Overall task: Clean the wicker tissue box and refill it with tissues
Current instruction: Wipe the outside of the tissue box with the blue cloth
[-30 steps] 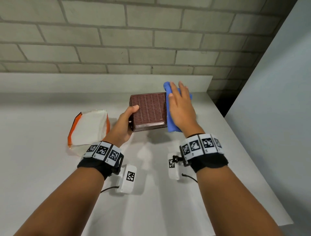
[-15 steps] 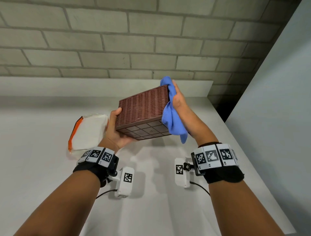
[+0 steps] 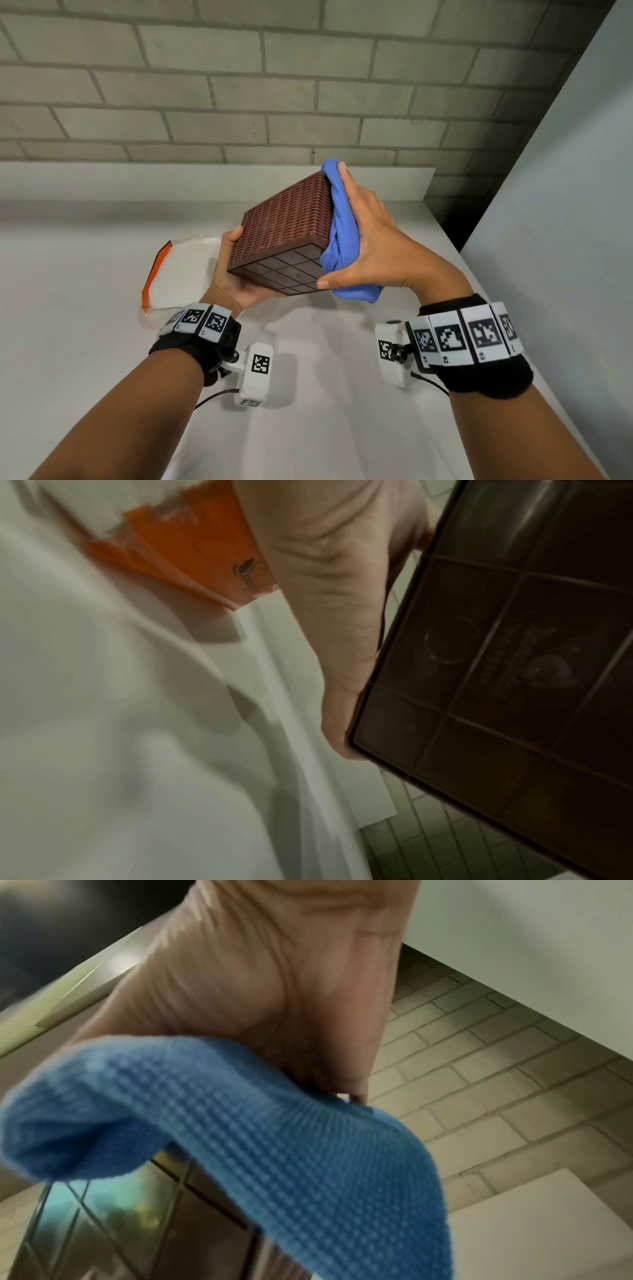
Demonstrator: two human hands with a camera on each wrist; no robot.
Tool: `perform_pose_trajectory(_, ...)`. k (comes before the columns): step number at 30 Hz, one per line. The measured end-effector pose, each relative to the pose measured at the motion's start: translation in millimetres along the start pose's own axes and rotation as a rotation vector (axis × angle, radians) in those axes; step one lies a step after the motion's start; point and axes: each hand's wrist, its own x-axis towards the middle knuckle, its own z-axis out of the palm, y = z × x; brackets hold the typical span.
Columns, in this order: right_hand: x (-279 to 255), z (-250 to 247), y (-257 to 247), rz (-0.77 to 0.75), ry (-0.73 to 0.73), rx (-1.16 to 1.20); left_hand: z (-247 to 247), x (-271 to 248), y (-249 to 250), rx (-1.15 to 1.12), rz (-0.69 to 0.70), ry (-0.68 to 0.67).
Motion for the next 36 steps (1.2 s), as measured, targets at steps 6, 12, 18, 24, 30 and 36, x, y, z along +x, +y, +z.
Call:
perform_pose_trajectory(6, -2.6, -3.3, 0.4, 0.015, 0.045, 0.084, 5.2, -0.9, -1.0, -0.002, -0.038, -0.027)
perform_pose_trajectory(12, -1.6, -5.7, 3.3, 0.007, 0.157, 0.005, 19.6, -4.7, 15.0, 0.264, -0.131, 0.069)
perform_pose_trajectory(18, -0.4, -1.7, 8.5, 0.019, 0.150, -0.201, 40.6, -14.8, 36.4, 0.724, -0.047, 0.150)
perform_pose_trajectory(24, 2.3, 4.8, 0.4, -0.007, 0.095, -0.357, 70.0, -22.4, 35.8, 1.023, 0.140, -0.058)
perform_pose_trajectory(30, 1.3, 4.7, -1.9, -0.032, 0.041, -0.363, 63.2, -24.1, 38.0, 1.268, 0.192, -0.216)
perform_pose_trajectory(36, -0.9, 3.3, -2.7, -0.032, 0.019, -0.334, 60.8, -24.8, 38.5, 1.294, 0.230, -0.234)
